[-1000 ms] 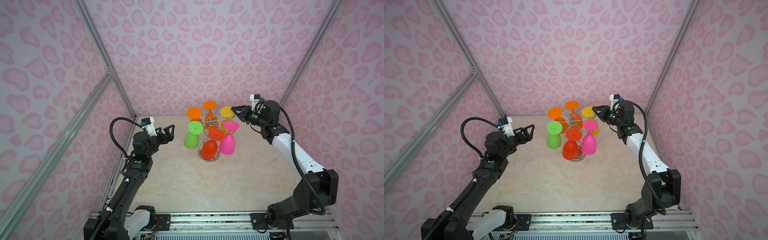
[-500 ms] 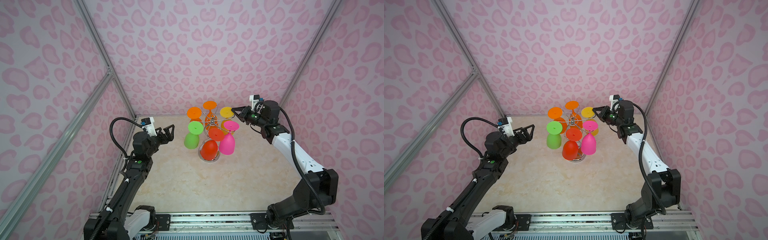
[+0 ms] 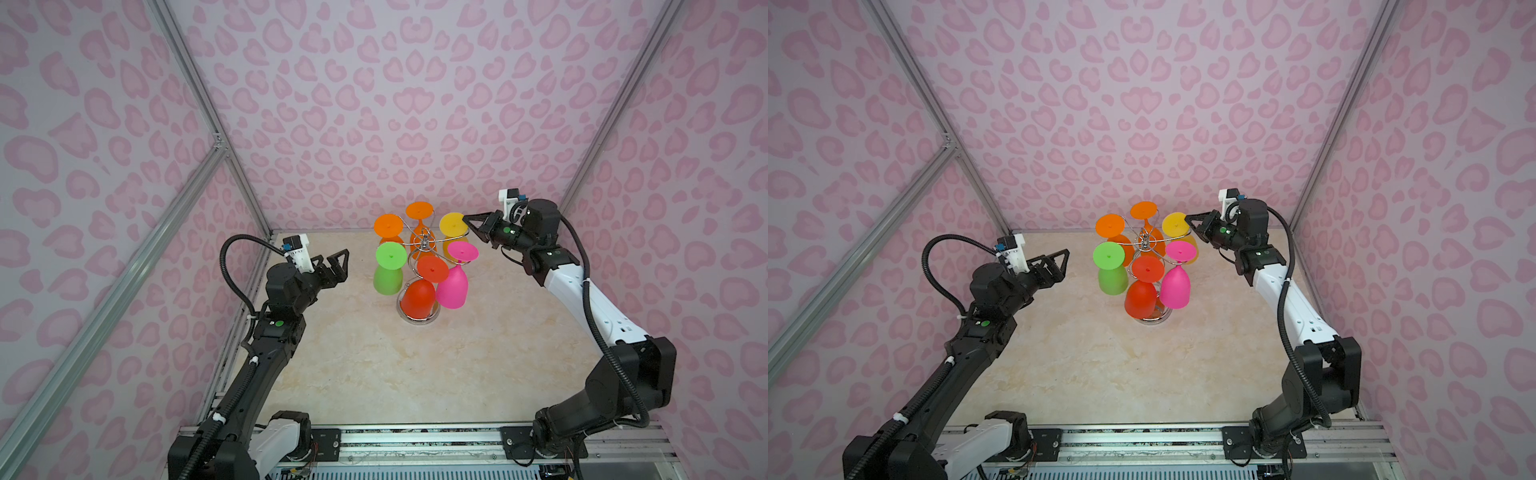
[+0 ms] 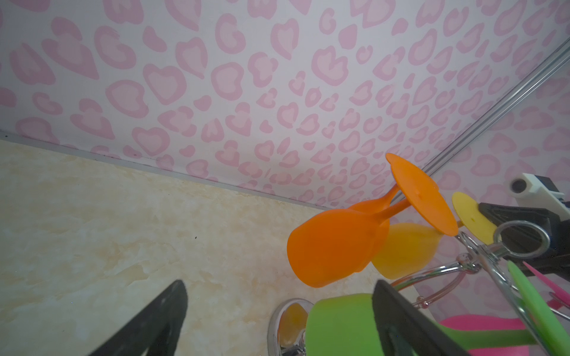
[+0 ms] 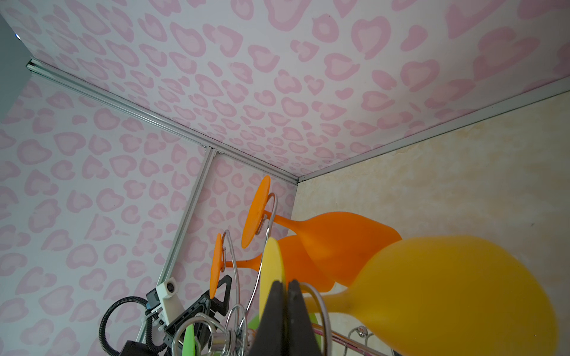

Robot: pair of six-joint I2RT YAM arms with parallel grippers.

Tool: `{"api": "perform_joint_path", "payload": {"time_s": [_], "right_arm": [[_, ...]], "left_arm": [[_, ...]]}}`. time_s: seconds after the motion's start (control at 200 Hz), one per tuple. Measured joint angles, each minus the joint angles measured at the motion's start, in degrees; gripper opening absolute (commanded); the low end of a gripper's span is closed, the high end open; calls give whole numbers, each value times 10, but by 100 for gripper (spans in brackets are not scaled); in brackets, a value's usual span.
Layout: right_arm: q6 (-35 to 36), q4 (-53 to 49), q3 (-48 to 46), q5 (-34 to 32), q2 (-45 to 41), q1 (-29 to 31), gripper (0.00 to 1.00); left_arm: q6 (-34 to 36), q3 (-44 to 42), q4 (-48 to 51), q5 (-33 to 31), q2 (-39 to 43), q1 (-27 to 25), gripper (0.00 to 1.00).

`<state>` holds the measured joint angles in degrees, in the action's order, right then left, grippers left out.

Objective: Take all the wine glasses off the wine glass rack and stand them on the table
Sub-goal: 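Close the right gripper on the yellow glass's stem near its foot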

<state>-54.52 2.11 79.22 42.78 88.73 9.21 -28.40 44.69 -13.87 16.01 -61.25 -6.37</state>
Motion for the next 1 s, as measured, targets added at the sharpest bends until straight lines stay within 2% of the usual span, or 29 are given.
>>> {"api": "perform_joint_path", "payload": {"time_s": [0.5,1.001], "right_arm": [[-36,16,-26,19,-37,-36,0],[-44,27,-49,30,-61,-20,0]], "left_arm": [[0,0,0,0,-8,0,96],[0,0,0,0,-8,0,96]]}}
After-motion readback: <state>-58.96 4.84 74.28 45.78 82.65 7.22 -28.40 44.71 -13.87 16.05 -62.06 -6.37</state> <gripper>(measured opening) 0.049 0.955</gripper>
